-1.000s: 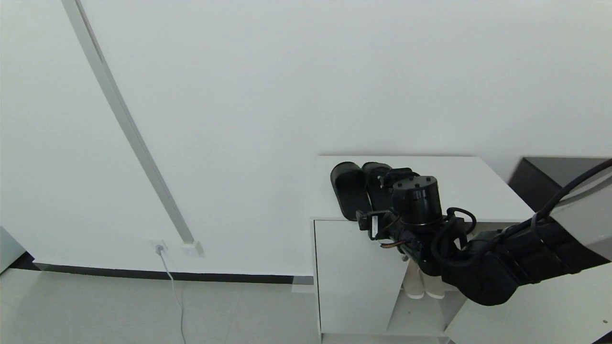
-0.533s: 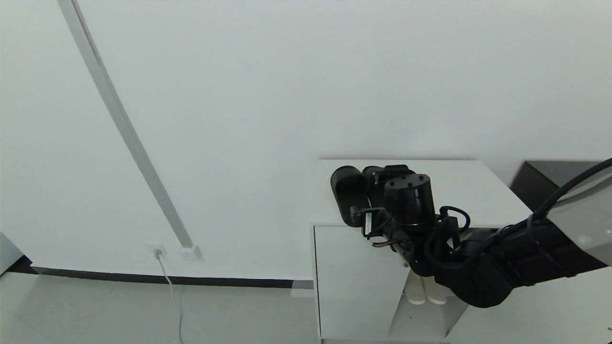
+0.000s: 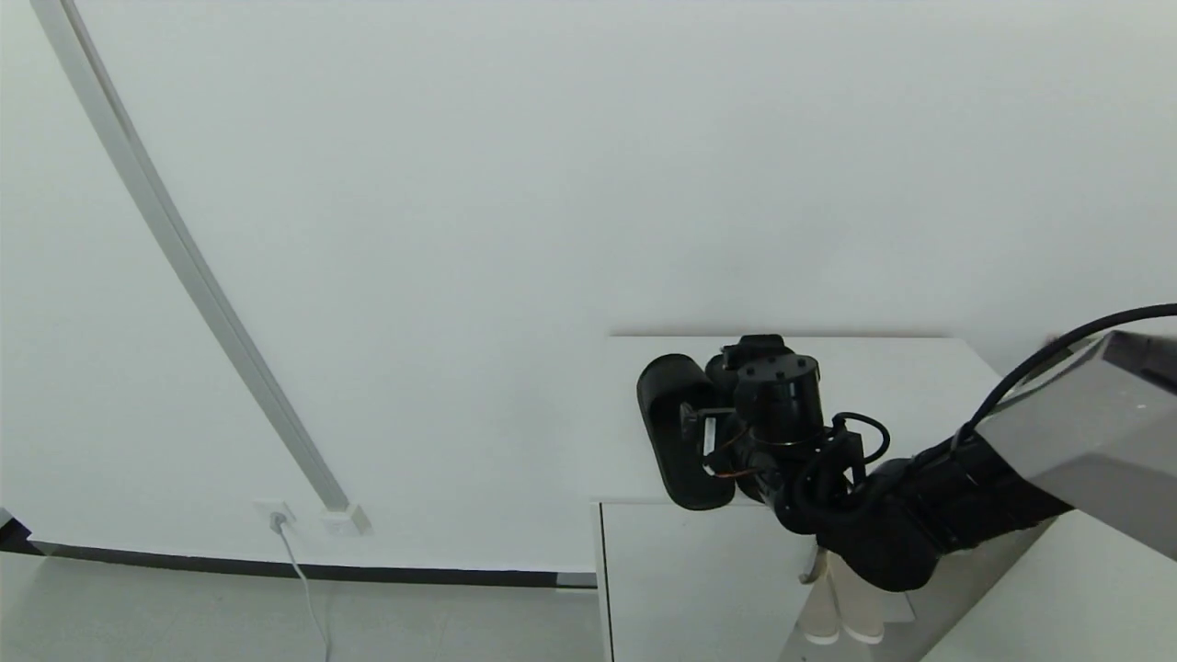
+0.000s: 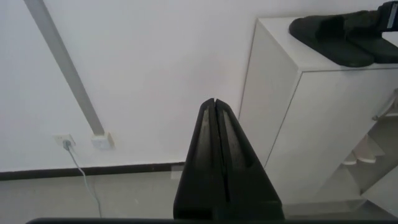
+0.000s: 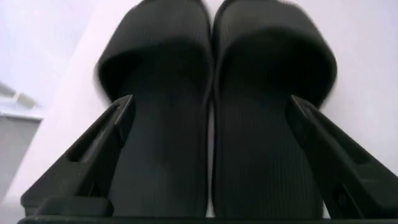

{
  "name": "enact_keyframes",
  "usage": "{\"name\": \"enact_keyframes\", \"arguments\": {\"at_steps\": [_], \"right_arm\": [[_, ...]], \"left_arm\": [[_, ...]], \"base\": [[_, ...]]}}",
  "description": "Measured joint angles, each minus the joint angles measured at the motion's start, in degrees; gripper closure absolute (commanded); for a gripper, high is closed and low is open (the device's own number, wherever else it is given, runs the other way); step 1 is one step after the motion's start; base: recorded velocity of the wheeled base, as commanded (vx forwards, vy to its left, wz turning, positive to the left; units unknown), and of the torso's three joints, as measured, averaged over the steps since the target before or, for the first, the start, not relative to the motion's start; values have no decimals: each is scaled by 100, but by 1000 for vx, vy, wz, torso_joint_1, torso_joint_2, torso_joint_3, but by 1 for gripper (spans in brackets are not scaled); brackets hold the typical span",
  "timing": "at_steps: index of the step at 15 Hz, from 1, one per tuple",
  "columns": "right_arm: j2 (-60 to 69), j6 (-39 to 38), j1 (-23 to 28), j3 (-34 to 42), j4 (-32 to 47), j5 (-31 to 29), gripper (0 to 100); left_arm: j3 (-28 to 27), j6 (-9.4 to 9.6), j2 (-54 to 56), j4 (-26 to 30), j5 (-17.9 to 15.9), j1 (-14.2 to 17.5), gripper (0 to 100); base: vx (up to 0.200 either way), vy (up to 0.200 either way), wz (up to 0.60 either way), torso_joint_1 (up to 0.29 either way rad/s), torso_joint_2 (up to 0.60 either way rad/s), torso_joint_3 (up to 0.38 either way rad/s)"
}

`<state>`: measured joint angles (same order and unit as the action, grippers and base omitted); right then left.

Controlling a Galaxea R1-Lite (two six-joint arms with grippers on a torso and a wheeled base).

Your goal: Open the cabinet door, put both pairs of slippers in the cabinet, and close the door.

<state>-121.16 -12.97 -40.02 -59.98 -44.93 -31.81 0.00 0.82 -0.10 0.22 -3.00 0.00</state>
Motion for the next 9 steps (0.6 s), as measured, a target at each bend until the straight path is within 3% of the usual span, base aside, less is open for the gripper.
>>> {"name": "enact_keyframes", "arguments": {"at_steps": [5,9], "right_arm": [[-585,438,224,-107,-855,68,0],[-1059,562,395,-630,-1000,85,0]], "left_arm": [[0,0,0,-1,0,0,100],[0,-2,0,0,0,0,100]], "base": [[0,0,0,0,0,0],[0,0,0,0,0,0]]}}
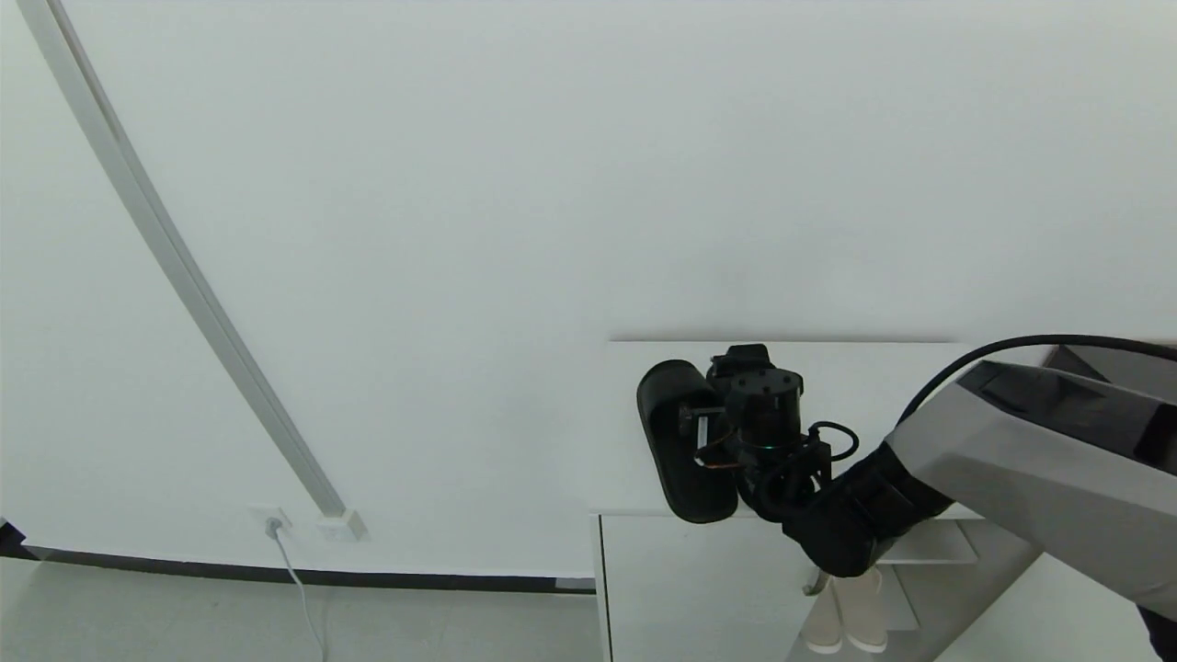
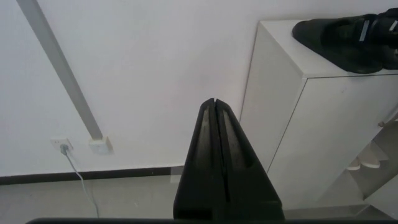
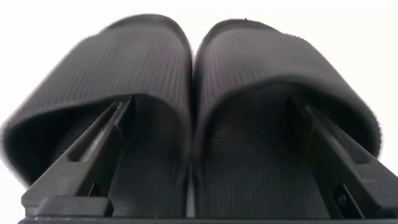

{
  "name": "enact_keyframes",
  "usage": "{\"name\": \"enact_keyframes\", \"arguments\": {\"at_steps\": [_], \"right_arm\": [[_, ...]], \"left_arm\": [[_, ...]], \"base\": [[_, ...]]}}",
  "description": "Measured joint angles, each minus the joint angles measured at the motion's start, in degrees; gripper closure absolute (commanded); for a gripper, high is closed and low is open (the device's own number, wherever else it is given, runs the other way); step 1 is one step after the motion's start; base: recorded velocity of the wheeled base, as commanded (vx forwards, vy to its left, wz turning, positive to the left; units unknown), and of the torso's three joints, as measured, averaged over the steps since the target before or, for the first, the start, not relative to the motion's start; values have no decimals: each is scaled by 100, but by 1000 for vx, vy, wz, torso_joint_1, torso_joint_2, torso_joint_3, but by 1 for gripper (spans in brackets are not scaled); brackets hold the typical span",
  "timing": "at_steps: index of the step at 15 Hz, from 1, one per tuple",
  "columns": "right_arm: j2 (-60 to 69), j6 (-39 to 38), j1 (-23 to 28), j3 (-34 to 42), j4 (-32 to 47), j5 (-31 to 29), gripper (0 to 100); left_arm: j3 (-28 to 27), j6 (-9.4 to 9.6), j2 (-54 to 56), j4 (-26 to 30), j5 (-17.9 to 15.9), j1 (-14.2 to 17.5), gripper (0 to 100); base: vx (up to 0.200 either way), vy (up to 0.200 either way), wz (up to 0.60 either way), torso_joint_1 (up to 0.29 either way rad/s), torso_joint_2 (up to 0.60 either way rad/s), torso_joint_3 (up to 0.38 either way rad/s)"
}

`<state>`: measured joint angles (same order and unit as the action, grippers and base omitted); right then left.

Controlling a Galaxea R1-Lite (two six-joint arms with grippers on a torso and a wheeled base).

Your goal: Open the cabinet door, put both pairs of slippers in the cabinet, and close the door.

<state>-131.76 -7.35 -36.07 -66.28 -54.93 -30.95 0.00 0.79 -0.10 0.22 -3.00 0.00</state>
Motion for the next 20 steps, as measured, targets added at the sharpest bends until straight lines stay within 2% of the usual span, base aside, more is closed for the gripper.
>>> {"name": "enact_keyframes", "arguments": {"at_steps": [5,6,15,18,20], "right_arm": [[-444,93,99,-690,107,6,0],[-483,95,113,-736,110,11,100],[-514,90,127,-761,93,6,100],[-71,93,112,-284,72,148,100],[474,191,68,377,61,578,100]], "left_arm": [[0,5,0,0,0,0,100],[0,7,0,0,0,0,100],[0,2,0,-1,2,0,100],[0,7,0,-1,0,0,100],[0,7,0,0,0,0,100]], "base": [[0,0,0,0,0,0],[0,0,0,0,0,0],[0,0,0,0,0,0],[0,0,0,0,0,0],[0,0,0,0,0,0]]}}
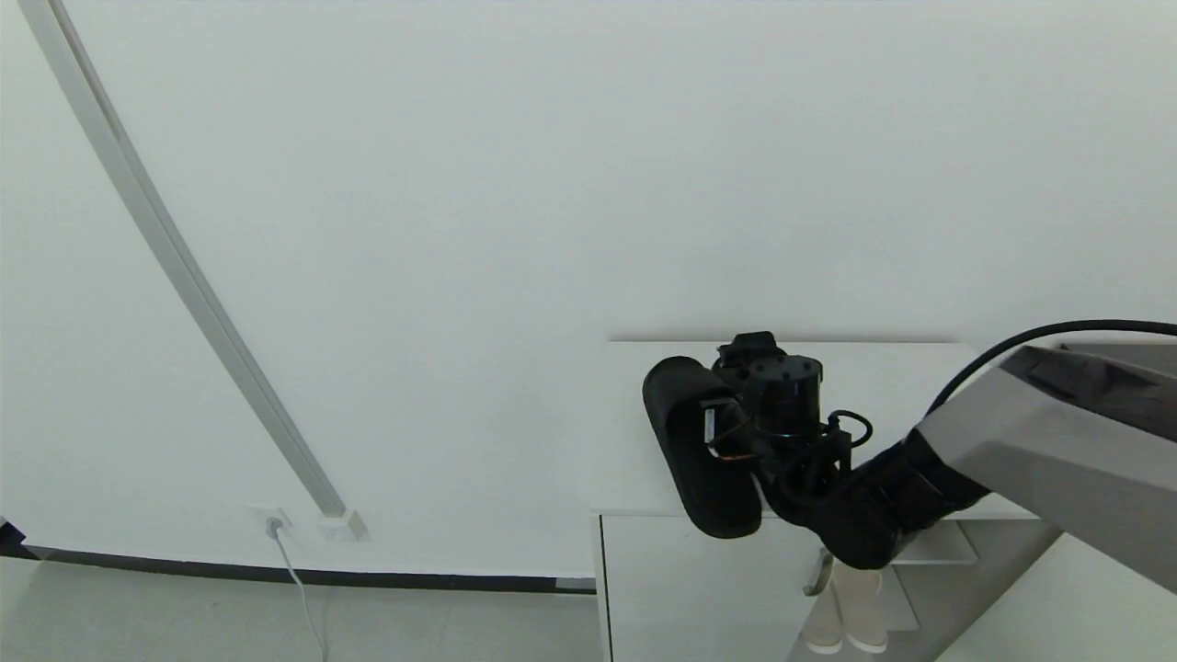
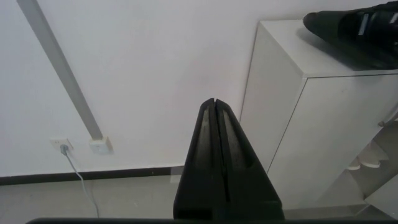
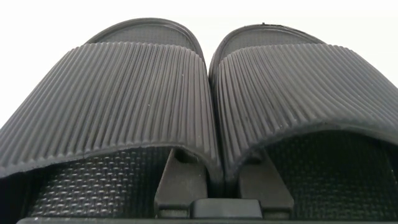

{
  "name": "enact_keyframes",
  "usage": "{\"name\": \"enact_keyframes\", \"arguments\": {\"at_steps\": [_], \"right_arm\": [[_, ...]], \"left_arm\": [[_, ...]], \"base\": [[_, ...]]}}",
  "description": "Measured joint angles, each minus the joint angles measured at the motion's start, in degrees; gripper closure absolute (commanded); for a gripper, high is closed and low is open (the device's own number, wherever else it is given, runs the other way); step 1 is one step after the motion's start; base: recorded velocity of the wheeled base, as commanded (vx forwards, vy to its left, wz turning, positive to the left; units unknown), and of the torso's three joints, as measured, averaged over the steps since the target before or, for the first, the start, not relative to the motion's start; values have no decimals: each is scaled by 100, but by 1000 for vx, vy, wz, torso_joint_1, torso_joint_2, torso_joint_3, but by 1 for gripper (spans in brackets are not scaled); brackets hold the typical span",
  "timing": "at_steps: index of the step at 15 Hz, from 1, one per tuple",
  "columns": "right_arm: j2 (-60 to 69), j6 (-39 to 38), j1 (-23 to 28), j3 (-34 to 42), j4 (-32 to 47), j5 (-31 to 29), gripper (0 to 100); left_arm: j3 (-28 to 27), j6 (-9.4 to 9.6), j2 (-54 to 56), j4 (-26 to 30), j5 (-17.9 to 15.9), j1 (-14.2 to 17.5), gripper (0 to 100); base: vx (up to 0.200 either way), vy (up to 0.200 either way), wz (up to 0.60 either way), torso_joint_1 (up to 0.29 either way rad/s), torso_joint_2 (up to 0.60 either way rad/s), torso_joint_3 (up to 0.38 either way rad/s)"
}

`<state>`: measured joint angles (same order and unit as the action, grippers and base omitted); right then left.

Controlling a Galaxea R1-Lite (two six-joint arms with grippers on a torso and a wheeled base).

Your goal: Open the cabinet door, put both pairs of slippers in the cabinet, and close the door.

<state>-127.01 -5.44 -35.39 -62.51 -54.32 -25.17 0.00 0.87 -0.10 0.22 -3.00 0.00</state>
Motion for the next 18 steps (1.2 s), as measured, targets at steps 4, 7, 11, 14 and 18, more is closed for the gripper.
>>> {"name": "enact_keyframes", "arguments": {"at_steps": [4,7,11,14,18], "right_arm": [[1051,163,-229,1412,-124,750,100],[1676,185,-513,2352,-397,1335,100],[1925,183,-617,2622,-425,1297,100],[1932,183,-631,2644,-553,1289,100],[1858,183,-628,2614,-569,1286,100]], "left_arm": [[0,2,0,0,0,0,100],[0,-7,0,0,0,0,100],[0,-16,0,2,0,0,100],[0,-13,0,0,2,0,100],[0,-13,0,2,0,0,100]], "base": [[0,0,0,0,0,0],[0,0,0,0,0,0],[0,0,0,0,0,0],[0,0,0,0,0,0],[-200,0,0,7,4,2]]}}
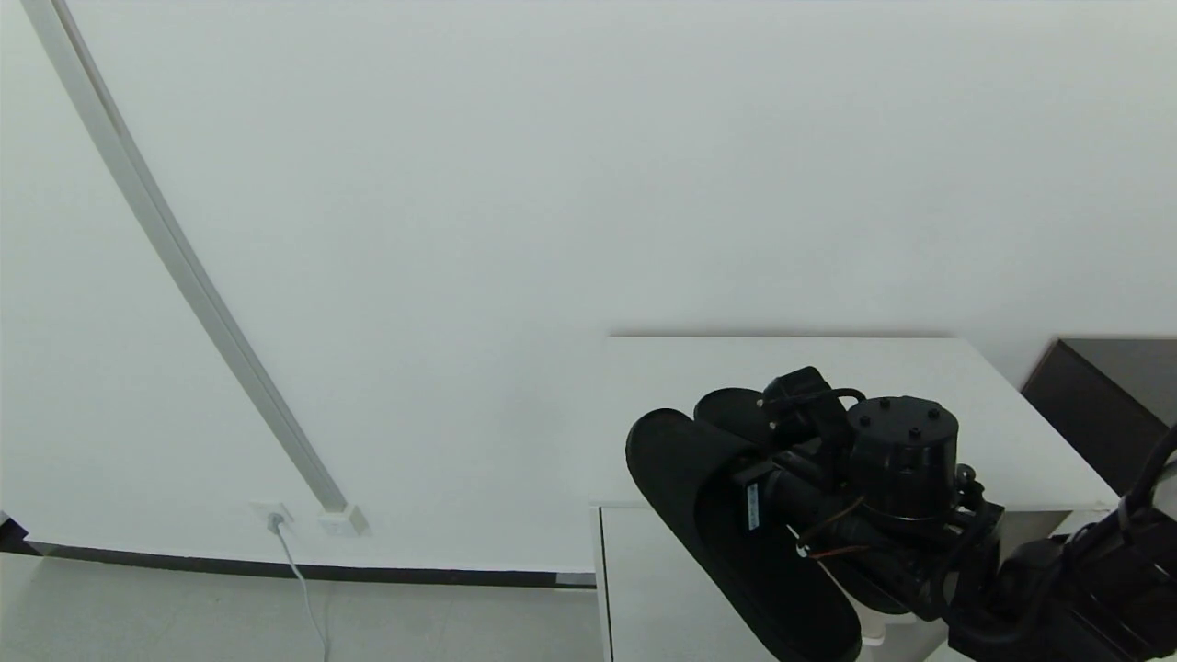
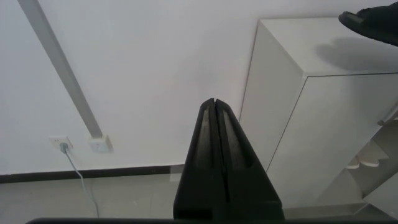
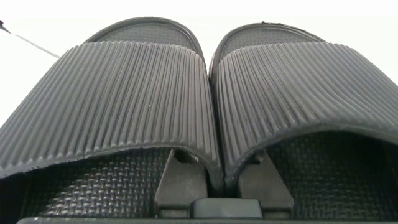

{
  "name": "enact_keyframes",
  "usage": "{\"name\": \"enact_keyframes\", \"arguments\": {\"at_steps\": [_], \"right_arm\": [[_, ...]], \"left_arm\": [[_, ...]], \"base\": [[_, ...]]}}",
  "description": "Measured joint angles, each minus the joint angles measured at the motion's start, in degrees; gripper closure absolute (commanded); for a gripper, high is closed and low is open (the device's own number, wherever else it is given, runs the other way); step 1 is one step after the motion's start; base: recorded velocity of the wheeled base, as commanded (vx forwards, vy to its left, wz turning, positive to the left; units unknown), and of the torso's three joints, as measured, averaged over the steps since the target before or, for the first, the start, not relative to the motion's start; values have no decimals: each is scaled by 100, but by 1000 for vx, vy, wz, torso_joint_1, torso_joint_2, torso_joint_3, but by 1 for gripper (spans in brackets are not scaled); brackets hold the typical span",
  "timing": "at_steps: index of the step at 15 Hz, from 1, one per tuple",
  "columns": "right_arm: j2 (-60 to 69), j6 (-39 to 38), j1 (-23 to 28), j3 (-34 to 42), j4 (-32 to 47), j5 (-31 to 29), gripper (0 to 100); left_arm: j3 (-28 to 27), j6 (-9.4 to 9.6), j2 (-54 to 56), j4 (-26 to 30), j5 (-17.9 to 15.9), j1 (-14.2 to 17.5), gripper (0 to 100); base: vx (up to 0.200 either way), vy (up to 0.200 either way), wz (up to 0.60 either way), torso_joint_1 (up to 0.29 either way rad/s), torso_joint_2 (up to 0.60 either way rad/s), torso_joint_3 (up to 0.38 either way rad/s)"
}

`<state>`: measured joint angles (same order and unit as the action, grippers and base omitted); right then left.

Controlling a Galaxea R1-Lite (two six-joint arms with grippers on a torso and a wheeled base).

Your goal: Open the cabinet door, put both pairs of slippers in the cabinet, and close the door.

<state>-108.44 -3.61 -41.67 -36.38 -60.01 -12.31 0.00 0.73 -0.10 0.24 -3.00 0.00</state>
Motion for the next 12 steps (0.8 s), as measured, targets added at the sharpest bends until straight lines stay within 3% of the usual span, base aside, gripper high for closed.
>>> {"name": "enact_keyframes", "arguments": {"at_steps": [6,12], "right_arm": [[-77,0,-6,-11,-1,2,100],[-101,2,-4,-4,2,2,100]], "left_arm": [[0,-2,0,-2,0,0,100],[0,-2,0,0,0,0,100]], "base": [[-200,0,0,-2,2,2],[0,0,0,0,0,0]]}}
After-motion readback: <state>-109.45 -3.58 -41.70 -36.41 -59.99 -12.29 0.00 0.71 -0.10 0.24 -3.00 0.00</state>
